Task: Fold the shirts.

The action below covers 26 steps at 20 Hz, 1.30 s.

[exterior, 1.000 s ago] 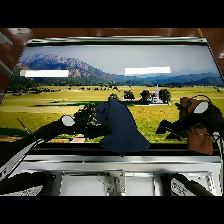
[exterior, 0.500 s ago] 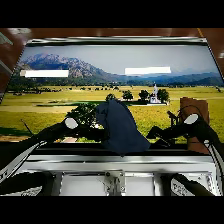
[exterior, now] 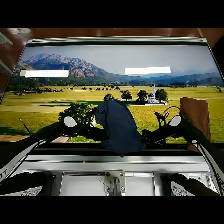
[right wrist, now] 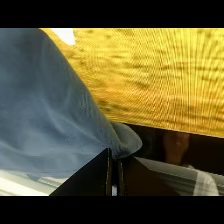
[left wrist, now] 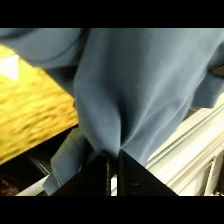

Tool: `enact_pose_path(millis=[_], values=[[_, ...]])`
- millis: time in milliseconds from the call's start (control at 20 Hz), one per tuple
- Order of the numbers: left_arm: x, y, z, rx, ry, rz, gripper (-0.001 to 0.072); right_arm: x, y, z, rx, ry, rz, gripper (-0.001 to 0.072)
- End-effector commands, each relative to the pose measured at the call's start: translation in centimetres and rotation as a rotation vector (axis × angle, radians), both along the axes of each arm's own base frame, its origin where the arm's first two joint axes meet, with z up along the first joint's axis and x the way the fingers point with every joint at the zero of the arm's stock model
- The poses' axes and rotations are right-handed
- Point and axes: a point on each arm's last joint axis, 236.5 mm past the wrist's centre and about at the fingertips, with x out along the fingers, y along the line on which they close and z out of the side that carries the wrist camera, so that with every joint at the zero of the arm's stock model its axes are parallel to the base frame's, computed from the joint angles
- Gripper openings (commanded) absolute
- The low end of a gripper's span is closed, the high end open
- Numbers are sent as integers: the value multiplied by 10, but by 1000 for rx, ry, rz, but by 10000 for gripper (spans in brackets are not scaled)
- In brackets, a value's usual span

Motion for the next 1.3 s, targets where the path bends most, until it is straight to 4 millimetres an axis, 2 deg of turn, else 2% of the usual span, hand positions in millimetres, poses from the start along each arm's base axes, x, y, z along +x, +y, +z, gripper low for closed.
enact_pose_path(millis=[0,50,150,200,250,350,450,500,550,600,650,700,800,950,1100,1250], values=[[31,2,26,-37,-119,-5,35,13,12,13,35,-49,-27,64],[45,0,48,-64,-197,-20,35,25,19,29,69,-111,-23,63],[70,-7,117,-140,-409,-81,35,60,32,83,141,-318,15,63],[81,-9,161,-175,-520,-93,35,80,39,127,177,-463,40,63],[91,-8,212,-210,-638,-88,35,98,45,179,212,-626,61,63],[97,1,321,-296,-865,-54,35,116,46,291,230,-949,74,63],[86,27,437,-370,-1115,-1,36,109,38,412,200,-1291,66,63],[77,41,483,-393,-1223,28,35,95,32,467,197,-1443,48,63],[65,56,526,-414,-1326,61,36,77,28,514,208,-1559,31,63],[54,65,554,-421,-1404,76,36,59,28,543,218,-1626,41,63],[44,70,575,-429,-1462,77,36,43,29,563,224,-1669,61,63],[37,72,587,-441,-1488,77,36,30,31,575,230,-1688,87,63],[32,72,591,-448,-1497,72,36,19,33,584,262,-1675,79,63],[31,71,588,-439,-1494,59,36,19,37,571,303,-1581,59,63],[49,80,575,-304,-1539,61,36,25,45,539,333,-1400,54,63],[79,92,559,-138,-1583,79,36,35,42,472,227,-1144,115,63]])
